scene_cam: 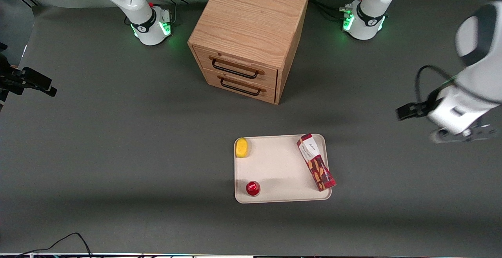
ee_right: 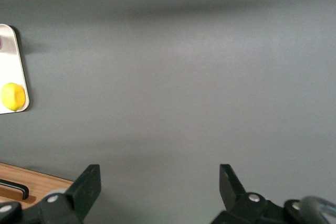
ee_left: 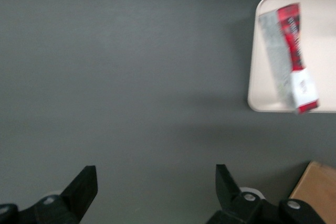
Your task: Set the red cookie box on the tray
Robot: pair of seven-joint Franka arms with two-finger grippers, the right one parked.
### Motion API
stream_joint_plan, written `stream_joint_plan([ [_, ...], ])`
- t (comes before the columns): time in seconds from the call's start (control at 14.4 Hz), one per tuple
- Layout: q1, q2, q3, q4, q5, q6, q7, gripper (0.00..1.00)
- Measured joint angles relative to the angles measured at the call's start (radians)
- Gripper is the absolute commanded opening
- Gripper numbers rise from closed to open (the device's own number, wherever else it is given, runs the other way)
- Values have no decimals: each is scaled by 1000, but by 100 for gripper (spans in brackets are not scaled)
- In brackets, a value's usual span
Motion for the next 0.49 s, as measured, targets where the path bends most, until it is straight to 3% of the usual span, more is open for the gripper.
stream_joint_plan([
  [0.28,2,-156,73,-107,-1,-18,131,100],
  [0.49,2,-188,83,-132,-2,-20,141,100],
])
